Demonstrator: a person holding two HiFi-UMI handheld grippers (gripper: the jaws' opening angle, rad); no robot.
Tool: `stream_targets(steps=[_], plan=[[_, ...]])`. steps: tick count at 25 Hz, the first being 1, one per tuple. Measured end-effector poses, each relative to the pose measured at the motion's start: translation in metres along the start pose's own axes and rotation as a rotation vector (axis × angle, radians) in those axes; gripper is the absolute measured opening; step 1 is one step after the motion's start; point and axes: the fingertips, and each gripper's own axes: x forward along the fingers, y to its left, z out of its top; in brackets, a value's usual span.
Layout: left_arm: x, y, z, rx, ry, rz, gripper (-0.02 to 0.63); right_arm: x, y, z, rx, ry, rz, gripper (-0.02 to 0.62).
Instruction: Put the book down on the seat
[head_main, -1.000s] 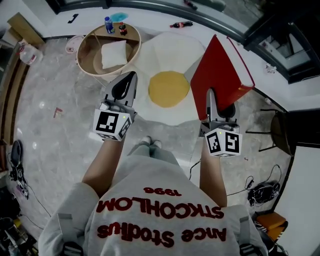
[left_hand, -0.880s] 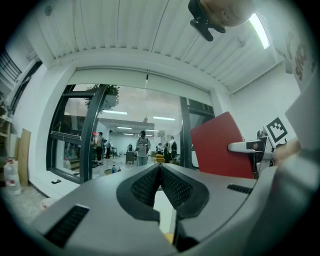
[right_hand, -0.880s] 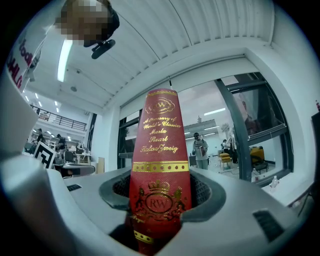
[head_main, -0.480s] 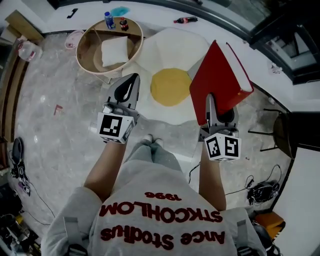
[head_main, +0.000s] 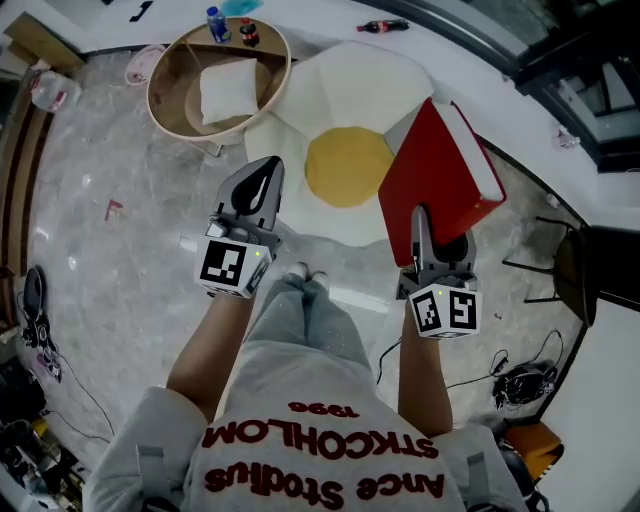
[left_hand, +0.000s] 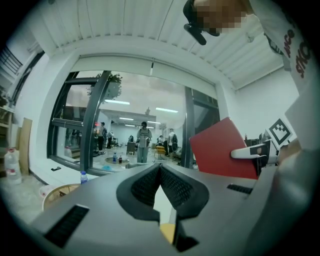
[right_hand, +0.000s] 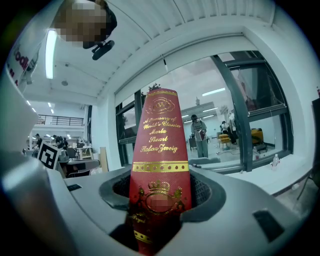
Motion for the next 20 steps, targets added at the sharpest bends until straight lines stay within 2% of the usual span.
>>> stream_targets(steps=[3, 8, 11, 15, 18, 20], plan=[[0.004, 0.004, -0.034, 0.019, 0.082, -0.018, 0.014, 0.011, -0.003, -0.024, 0.008, 0.026, 0.011, 0.262], [0.019, 0.009, -0.07, 0.024, 0.109, -0.047, 0.014, 0.032, -0.011, -0.065, 0.032, 0.061, 0.002, 0.262], [0.024, 0.009, -0.099, 0.04, 0.152, -0.065, 0.014, 0.041, -0.019, -0.089, 0.037, 0.082, 0.006, 0.262], [0.037, 0.006, -0.13, 0.016, 0.138, -0.061, 0.014, 0.052, -0.035, -0.129, 0.06, 0.115, 0.001, 0.262], [0.042, 0.008, -0.157, 0.009, 0.168, -0.062, 0.014, 0.062, -0.047, -0.164, 0.09, 0.147, -0.022, 0.262], [0.049, 0.011, -0.17, -0.025, 0.143, -0.051, 0.014, 0.072, -0.056, -0.191, 0.105, 0.171, -0.033, 0.262]])
